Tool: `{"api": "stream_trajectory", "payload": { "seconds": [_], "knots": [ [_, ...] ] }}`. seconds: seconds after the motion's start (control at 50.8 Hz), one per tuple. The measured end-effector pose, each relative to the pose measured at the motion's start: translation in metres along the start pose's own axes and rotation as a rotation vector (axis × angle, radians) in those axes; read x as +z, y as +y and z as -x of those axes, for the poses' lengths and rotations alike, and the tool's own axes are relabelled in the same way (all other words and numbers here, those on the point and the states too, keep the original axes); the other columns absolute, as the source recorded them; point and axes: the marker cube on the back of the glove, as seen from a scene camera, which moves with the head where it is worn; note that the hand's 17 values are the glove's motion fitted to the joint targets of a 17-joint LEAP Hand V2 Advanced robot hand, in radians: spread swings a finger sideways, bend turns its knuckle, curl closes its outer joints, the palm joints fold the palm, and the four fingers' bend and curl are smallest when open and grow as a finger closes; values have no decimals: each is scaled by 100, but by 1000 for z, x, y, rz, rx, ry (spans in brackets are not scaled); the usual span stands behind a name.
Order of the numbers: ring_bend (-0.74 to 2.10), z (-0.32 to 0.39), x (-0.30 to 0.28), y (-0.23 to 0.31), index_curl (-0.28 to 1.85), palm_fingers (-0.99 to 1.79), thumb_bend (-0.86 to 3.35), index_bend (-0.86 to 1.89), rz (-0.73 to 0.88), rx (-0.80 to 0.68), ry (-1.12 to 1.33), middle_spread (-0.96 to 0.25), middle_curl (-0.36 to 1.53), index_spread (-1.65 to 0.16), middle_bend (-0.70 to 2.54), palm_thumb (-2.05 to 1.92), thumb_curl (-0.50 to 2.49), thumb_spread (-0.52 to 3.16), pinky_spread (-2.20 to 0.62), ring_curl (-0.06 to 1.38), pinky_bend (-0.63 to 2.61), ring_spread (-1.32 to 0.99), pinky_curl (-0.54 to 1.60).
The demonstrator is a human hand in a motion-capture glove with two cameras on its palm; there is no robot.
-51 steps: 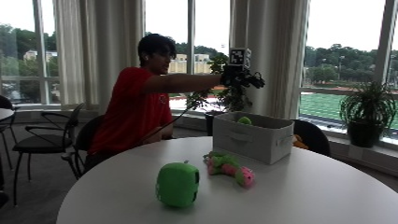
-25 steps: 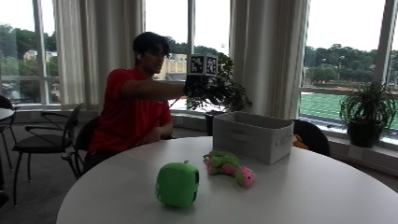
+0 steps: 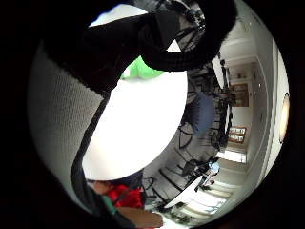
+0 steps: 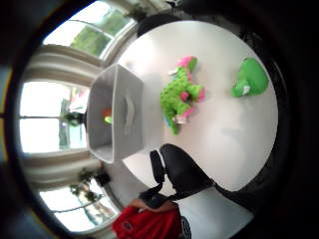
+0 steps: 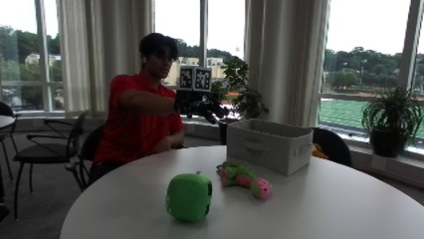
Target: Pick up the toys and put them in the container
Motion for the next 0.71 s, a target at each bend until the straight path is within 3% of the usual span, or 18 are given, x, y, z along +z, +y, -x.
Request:
{"api": "stream_trajectory", "payload": {
  "seconds": [0.276,0.709],
  "knots": [
    [57,-17,23,-7,25,-4,-2,15,26,-59,-32,-17,45,-38,19,7,35,108,12,32,95,-18,32],
    [58,60,75,-47,23,-6,-3,11,53,-151,-120,-15,42,-39,18,4,33,105,12,32,104,-17,34]
  ]
}}
